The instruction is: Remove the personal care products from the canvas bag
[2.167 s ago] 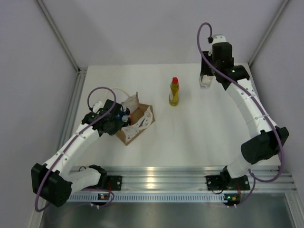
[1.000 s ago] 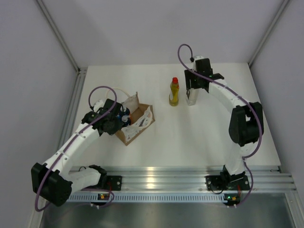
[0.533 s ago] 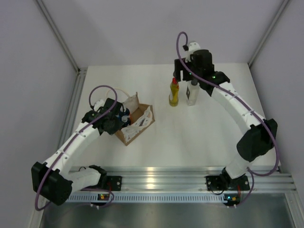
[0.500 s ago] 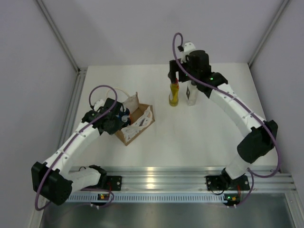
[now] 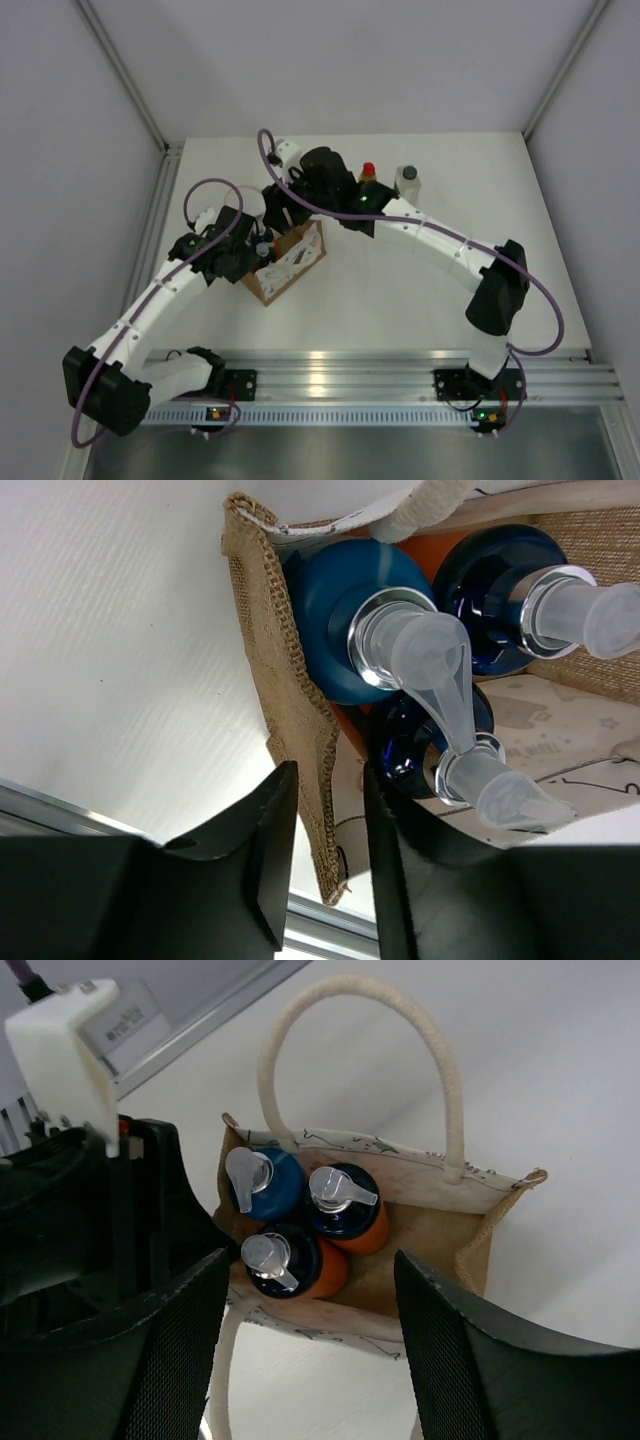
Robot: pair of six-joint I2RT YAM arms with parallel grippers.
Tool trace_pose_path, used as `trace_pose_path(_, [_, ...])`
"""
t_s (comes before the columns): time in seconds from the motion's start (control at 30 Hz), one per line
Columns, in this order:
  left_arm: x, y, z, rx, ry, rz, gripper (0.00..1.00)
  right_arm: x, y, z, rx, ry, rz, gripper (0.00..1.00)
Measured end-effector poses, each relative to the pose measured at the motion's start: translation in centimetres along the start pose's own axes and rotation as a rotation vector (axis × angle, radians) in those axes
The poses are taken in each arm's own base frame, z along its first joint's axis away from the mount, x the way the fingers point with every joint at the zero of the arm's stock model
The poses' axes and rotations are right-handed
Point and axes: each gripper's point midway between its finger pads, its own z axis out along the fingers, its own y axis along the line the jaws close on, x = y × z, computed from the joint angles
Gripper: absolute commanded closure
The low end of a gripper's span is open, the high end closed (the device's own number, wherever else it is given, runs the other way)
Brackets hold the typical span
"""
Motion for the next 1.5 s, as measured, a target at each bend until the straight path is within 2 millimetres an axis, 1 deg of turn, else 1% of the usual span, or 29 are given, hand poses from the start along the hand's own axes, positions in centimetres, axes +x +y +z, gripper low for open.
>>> trace_pose_path(0.03, [-0.1, 0.0, -0.1, 0.005, -0.003, -0.005, 0.59, 0.7, -0.1, 0.6, -0.003, 0.019, 0.003, 0.36])
trace_pose_path(0.07, [-0.1, 0.0, -0.3, 0.011, -0.006, -0.009, 0.52, 1.4, -0.1, 1.2, -0.008, 0.036, 0.005, 0.36])
trace_pose_path(0.2, [-0.4, -0.2, -0.9, 0.036, -0.019, -0.028, 0.4, 3.1, 0.1, 2.6, -0.025, 0.081, 0.009, 0.37])
trace_pose_path(0.27, [-0.7, -0.2, -1.5, 0.056, -0.03, -0.04, 0.38, 3.5, 0.3, 2.9, -0.033, 0.091, 0.009, 0.37])
trace_pose_path(0.33, [-0.9, -0.3, -2.1, 0.078, -0.044, -0.052, 0.38, 3.7, 0.5, 3.0, -0.045, 0.096, 0.009, 0.38])
trace_pose_path(0.37, [-1.2, -0.2, -2.5, 0.091, -0.055, -0.059, 0.42, 3.6, 0.7, 3.1, -0.052, 0.096, 0.008, 0.39])
trace_pose_path(0.4, [-1.4, -0.2, -2.9, 0.103, -0.066, -0.067, 0.5, 3.6, 0.7, 3.2, -0.057, 0.097, 0.009, 0.39])
trace_pose_path(0.43, [-1.6, 0.0, -3.3, 0.11, -0.078, -0.078, 0.52, 3.7, 0.8, 3.3, -0.062, 0.098, 0.009, 0.4])
trace_pose_path(0.53, [-2.3, 0.9, -4.3, 0.111, -0.122, -0.108, 0.54, 4.1, 1.1, 3.5, -0.082, 0.11, -0.001, 0.41])
trace_pose_path(0.7, [-3.7, 3.1, -6.3, 0.116, -0.218, -0.178, 0.53, 5.6, 2.3, 4.5, -0.12, 0.144, -0.044, 0.41])
trace_pose_path(0.8, [-4.3, 4.0, -7.2, 0.122, -0.265, -0.204, 0.52, 6.5, 3.1, 5.1, -0.141, 0.163, -0.069, 0.44])
trace_pose_path(0.83, [-4.5, 4.2, -7.4, 0.121, -0.274, -0.207, 0.52, 6.8, 3.2, 5.3, -0.146, 0.171, -0.08, 0.45])
trace_pose_path(0.87, [-4.5, 4.4, -7.4, 0.116, -0.28, -0.207, 0.52, 6.9, 3.4, 5.6, -0.149, 0.174, -0.092, 0.49])
trace_pose_path(0.9, [-4.6, 4.5, -7.4, 0.11, -0.284, -0.206, 0.53, 7.0, 3.5, 5.9, -0.152, 0.176, -0.103, 0.51])
trace_pose_path(1.0, [-4.6, 4.7, -7.4, 0.099, -0.288, -0.201, 0.52, 7.5, 3.3, 6.7, -0.144, 0.188, -0.133, 0.56])
trace_pose_path(1.07, [-4.6, 4.8, -7.4, 0.095, -0.287, -0.195, 0.52, 7.8, 3.1, 7.1, -0.131, 0.196, -0.146, 0.58])
trace_pose_path(1.2, [-4.5, 5.0, -7.4, 0.088, -0.286, -0.186, 0.51, 8.5, 2.5, 7.2, -0.103, 0.221, -0.174, 0.62])
trace_pose_path(1.23, [-4.6, 5.0, -7.4, 0.089, -0.286, -0.184, 0.5, 8.6, 2.6, 7.2, -0.1, 0.223, -0.181, 0.64])
trace_pose_path(1.3, [-4.6, 5.0, -7.5, 0.088, -0.288, -0.179, 0.5, 8.6, 2.7, 7.2, -0.097, 0.223, -0.191, 0.65])
trace_pose_path(1.37, [-4.6, 5.0, -7.5, 0.087, -0.288, -0.172, 0.5, 8.8, 2.9, 7.2, -0.095, 0.228, -0.198, 0.68])
trace_pose_path(1.5, [-4.6, 5.0, -7.4, 0.082, -0.286, -0.166, 0.5, 8.9, 2.9, 7.2, -0.088, 0.229, -0.202, 0.68])
